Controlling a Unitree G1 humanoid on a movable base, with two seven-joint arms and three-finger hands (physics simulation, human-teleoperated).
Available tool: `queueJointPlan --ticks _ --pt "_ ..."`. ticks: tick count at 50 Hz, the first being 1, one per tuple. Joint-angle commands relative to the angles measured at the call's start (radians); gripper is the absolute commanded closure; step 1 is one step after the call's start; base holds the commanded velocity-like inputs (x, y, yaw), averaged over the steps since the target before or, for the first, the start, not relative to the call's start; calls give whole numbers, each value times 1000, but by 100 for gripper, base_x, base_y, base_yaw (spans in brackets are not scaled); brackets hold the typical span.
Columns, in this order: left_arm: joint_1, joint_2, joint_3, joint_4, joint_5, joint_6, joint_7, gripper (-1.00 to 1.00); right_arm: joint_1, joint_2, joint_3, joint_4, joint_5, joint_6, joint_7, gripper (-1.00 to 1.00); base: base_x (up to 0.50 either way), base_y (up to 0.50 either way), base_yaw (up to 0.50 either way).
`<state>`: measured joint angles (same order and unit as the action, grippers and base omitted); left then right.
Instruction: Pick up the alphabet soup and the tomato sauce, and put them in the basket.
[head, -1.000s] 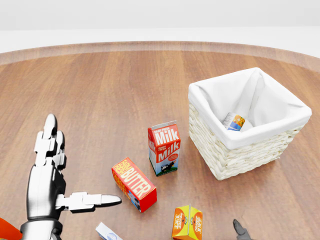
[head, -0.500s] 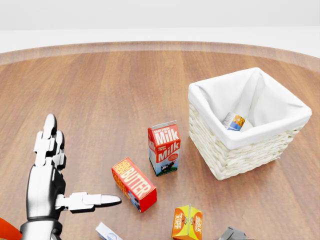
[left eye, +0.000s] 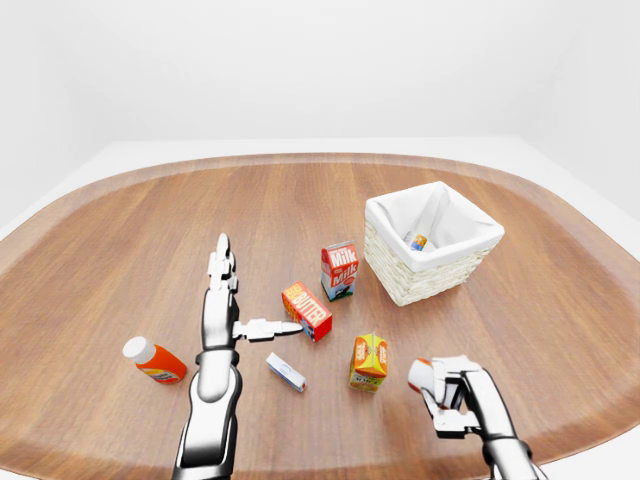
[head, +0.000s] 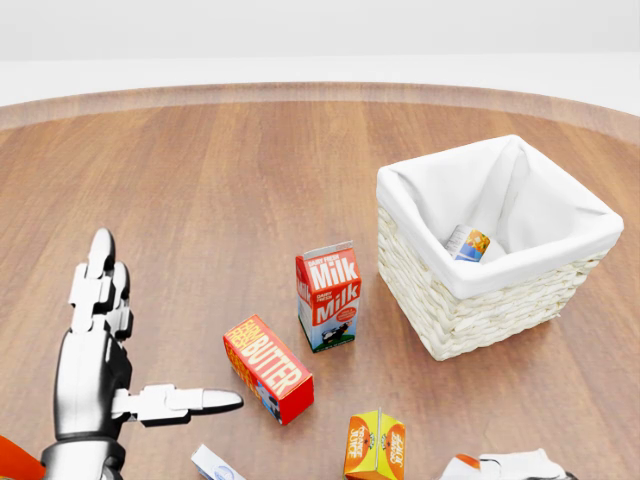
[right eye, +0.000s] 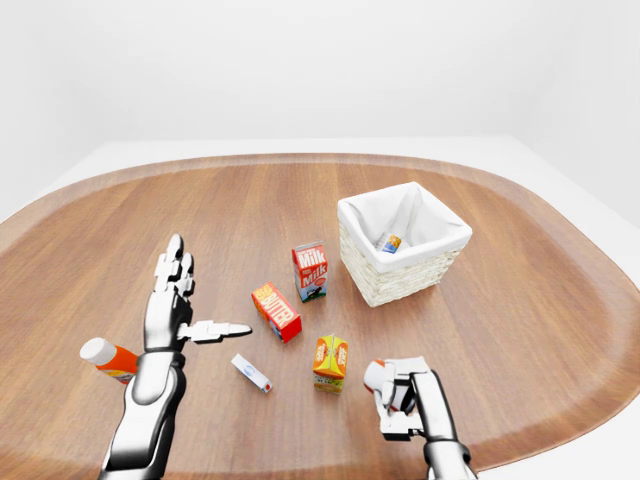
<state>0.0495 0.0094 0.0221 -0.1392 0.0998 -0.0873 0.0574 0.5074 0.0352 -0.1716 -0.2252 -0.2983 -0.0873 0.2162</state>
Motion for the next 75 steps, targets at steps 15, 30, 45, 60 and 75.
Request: queueJointPlan --ticks 15,30,45,60,75 --pt "5 0 9 -18 -23 0 -6 -100 40 113 -146 -211 35 0 164 100 0 0 0" --pt "8 0 9 -25 -23 0 -9 -100 24 175 -218 -303 9 0 206 100 0 0 0" --pt "8 -1 8 -23 -22 0 -9 -100 -3 214 -278 -357 -98 0 132 100 0 0 0" --pt "3 0 9 -20 -22 0 -9 -100 -24 213 -271 -437 -180 0 98 100 0 0 0" --pt "3 0 9 -20 -22 0 -9 -100 -57 181 -241 -488 -260 0 76 100 0 0 0"
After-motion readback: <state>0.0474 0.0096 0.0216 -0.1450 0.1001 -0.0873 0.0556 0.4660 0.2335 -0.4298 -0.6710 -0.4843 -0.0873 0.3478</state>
